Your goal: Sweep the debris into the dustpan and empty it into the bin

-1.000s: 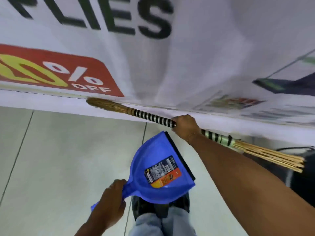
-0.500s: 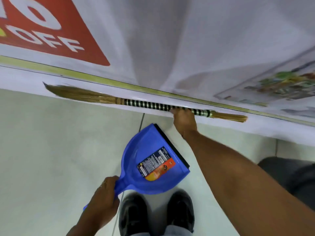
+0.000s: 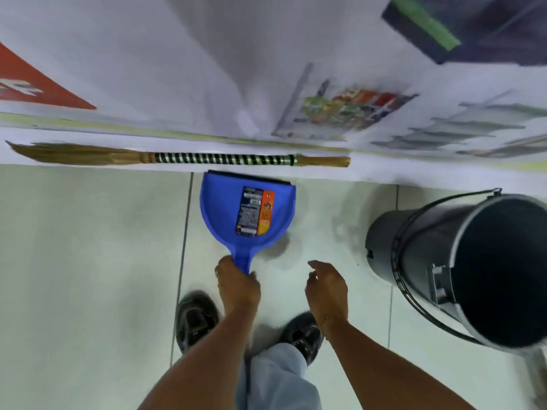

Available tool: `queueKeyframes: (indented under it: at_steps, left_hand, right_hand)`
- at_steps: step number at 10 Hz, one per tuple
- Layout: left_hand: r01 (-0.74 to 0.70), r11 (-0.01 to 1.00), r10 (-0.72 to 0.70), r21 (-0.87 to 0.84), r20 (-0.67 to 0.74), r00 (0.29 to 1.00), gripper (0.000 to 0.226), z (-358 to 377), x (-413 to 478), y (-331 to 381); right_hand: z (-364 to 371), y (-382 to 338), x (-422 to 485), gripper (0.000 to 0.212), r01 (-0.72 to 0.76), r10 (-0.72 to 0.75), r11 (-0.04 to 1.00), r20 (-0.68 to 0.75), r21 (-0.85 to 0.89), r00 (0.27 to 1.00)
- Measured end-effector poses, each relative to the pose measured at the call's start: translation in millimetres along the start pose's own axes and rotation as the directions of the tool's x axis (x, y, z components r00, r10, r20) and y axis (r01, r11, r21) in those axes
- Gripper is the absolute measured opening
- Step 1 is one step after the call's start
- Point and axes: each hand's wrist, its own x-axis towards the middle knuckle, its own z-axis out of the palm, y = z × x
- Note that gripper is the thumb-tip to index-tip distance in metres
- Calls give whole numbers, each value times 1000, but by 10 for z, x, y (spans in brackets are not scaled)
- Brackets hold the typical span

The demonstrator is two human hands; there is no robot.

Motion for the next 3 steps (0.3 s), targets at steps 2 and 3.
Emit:
queueKeyframes:
  at_steps: [2, 3]
  left_hand:
    - [-51, 994, 39, 95, 125, 991, 44, 311, 214, -127]
    - [-80, 967, 55, 242, 107, 993, 54, 178, 120, -90]
  right_hand:
    - [156, 93, 67, 38, -54, 57, 995, -41, 82, 998]
    - [106, 52, -59, 37, -50, 53, 997, -35, 65, 998]
